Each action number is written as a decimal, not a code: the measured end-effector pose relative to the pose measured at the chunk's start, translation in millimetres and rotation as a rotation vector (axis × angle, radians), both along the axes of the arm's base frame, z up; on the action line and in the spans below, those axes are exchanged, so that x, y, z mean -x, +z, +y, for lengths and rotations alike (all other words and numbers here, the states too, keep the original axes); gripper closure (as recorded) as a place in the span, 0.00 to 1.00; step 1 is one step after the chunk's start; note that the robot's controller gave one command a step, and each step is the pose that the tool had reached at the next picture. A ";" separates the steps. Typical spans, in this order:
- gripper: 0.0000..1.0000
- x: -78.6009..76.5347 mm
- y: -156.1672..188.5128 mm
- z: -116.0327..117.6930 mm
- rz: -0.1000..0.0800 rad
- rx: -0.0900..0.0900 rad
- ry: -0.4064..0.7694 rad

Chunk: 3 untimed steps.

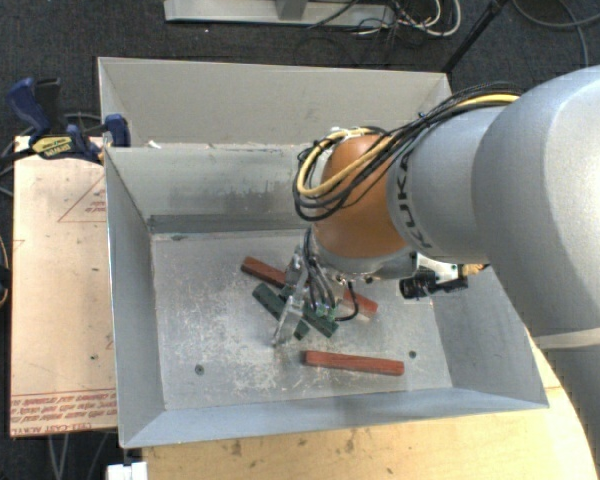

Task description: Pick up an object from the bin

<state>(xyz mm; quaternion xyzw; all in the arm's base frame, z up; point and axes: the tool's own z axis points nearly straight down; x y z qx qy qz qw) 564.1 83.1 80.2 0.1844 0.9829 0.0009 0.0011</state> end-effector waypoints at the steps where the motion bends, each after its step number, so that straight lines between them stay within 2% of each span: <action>1: 1.00 -6.8 -4.9 -6.5 -0.010 -0.003 0.032; 3: 1.00 -5.9 -1.7 -6.5 -0.007 -0.003 0.032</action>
Offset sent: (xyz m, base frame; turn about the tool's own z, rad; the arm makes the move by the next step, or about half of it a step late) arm 0.0000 0.0000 0.0000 0.0000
